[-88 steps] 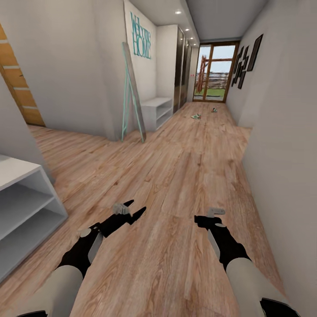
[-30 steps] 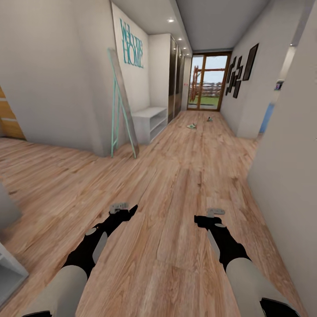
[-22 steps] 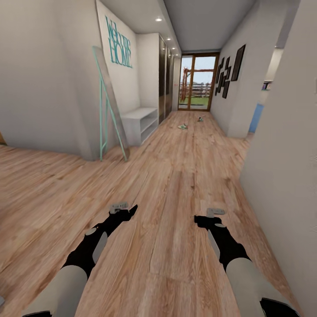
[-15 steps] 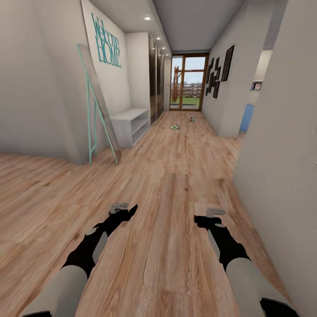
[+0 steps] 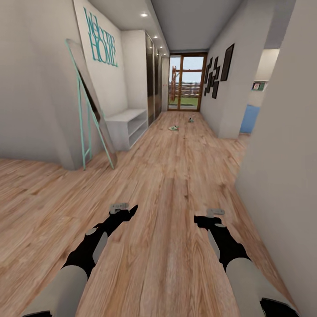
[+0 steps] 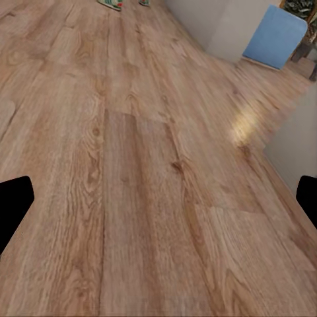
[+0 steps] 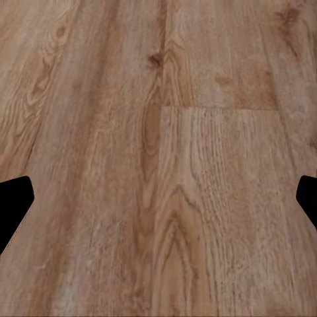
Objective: Pick up the two gym shoes and the two sandals from the corridor floor and place them onto the hallstand (shoe rack) in the corridor, making sure they are on the rack and not on the floor. Arrange them so the two gym shoes are next to each other and the two sandals are next to each other.
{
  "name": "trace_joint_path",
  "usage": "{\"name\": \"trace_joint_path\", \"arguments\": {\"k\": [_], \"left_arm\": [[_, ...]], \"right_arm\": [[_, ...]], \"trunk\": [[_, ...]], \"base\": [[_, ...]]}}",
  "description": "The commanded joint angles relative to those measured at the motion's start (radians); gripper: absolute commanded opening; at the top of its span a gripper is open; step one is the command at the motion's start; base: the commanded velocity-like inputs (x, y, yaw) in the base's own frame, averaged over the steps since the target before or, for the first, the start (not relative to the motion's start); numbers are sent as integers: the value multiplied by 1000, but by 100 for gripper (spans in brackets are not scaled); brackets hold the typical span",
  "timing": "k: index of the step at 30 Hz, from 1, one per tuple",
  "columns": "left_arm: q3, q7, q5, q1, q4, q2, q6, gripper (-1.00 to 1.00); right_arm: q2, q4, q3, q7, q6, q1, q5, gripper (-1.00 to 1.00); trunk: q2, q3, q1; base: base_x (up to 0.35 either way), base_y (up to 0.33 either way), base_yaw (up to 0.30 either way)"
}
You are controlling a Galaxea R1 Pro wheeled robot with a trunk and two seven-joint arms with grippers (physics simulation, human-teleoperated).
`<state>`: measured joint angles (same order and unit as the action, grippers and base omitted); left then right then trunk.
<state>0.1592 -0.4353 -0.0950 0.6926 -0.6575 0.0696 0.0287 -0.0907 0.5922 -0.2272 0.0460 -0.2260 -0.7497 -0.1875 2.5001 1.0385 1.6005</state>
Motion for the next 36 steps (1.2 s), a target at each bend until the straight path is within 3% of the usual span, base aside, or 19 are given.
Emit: {"name": "trace_joint_path", "arguments": {"k": [1,36], "left_arm": [[5,-8,-5,1,1,1,-1,100],[5,-8,-5,1,1,8,-2,100]], "right_arm": [[-1,2,-5,-2,-6,0,-10,100],[-1,-2,-6,-2,-2,0,-10,100]], "trunk": [[0,1,0],[0,1,0]], "base": [[349,0,0],[349,0,0]]}}
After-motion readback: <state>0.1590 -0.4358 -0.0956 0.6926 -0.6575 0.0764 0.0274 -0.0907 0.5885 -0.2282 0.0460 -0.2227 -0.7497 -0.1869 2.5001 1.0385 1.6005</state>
